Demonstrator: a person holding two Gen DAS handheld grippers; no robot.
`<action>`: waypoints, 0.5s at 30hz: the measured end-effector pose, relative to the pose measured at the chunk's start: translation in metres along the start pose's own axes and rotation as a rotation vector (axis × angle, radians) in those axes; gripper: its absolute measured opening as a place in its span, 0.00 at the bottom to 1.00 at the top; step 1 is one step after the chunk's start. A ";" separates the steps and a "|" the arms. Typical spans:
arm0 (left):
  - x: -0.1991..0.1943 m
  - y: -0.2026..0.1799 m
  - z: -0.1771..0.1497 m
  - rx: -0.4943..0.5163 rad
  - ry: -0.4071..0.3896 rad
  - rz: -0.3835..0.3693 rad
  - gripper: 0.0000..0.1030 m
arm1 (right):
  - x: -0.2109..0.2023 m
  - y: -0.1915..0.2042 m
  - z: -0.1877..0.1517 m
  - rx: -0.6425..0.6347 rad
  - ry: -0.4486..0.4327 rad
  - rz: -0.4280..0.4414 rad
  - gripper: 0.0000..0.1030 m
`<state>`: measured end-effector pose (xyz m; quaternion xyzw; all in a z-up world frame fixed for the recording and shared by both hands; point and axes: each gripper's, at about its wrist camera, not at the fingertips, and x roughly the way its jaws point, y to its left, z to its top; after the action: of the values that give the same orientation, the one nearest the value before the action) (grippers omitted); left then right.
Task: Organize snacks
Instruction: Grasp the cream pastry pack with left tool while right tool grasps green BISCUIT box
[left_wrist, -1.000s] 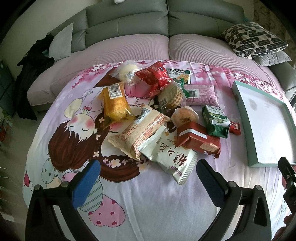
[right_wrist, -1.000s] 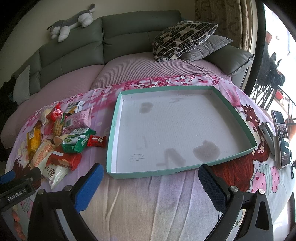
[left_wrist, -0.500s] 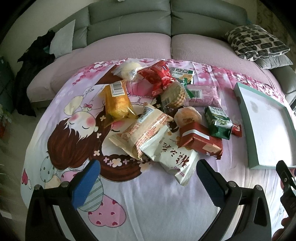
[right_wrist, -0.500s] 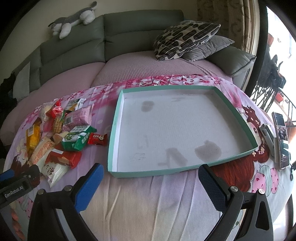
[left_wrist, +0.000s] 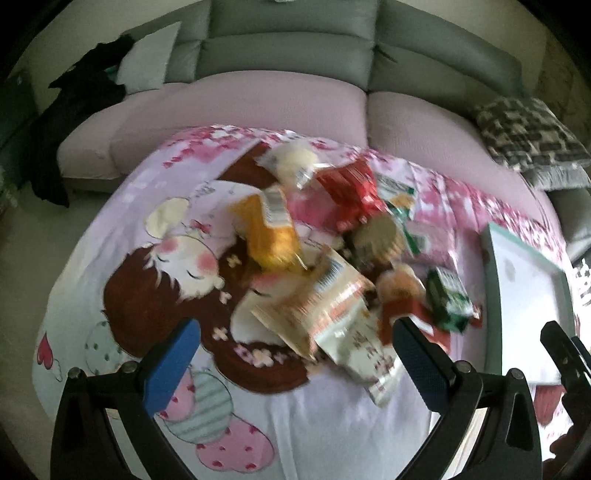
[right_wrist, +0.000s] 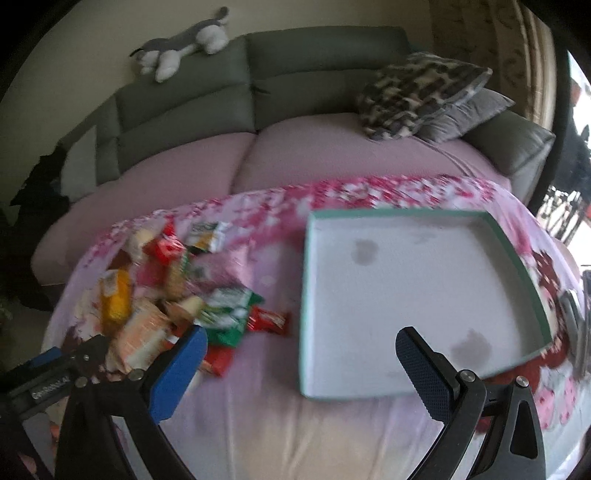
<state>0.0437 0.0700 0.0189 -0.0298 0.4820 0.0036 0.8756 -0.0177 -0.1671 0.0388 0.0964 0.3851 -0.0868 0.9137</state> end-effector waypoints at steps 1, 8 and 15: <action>0.002 0.003 0.004 -0.010 0.005 -0.009 1.00 | 0.004 0.005 0.003 -0.006 0.008 0.008 1.00; 0.028 -0.002 0.022 0.020 0.066 -0.021 1.00 | 0.044 0.033 0.016 -0.067 0.123 0.028 1.00; 0.060 -0.011 0.039 -0.021 0.128 0.047 1.00 | 0.078 0.040 0.024 -0.075 0.216 0.032 1.00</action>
<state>0.1086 0.0602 -0.0102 -0.0277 0.5373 0.0274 0.8425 0.0619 -0.1414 0.0034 0.0771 0.4826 -0.0469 0.8712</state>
